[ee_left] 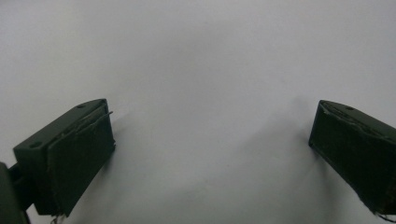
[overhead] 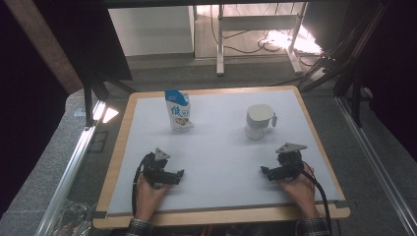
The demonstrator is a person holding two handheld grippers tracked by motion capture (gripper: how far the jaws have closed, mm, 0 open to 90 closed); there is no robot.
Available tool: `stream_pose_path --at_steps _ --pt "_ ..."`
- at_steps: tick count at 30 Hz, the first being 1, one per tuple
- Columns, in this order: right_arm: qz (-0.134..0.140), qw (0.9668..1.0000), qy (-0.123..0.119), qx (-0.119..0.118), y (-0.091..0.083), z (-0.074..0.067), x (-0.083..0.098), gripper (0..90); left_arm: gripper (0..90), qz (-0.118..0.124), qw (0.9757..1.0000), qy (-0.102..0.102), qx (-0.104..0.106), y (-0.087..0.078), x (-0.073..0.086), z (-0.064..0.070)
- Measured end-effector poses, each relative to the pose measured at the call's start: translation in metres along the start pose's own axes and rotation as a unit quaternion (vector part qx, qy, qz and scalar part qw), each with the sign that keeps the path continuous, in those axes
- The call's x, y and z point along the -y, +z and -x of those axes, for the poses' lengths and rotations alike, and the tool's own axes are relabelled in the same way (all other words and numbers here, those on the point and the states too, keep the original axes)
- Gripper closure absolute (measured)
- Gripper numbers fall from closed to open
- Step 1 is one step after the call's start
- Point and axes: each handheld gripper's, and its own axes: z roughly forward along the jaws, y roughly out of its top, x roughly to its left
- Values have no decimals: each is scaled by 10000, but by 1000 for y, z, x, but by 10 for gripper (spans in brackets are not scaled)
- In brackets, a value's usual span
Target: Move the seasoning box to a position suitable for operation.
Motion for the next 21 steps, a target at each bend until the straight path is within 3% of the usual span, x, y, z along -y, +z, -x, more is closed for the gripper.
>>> stream_pose_path --at_steps 21 --pt "5 10000 1 3 0 0 0 0 0 19 10000 17 -16 0 0 1"
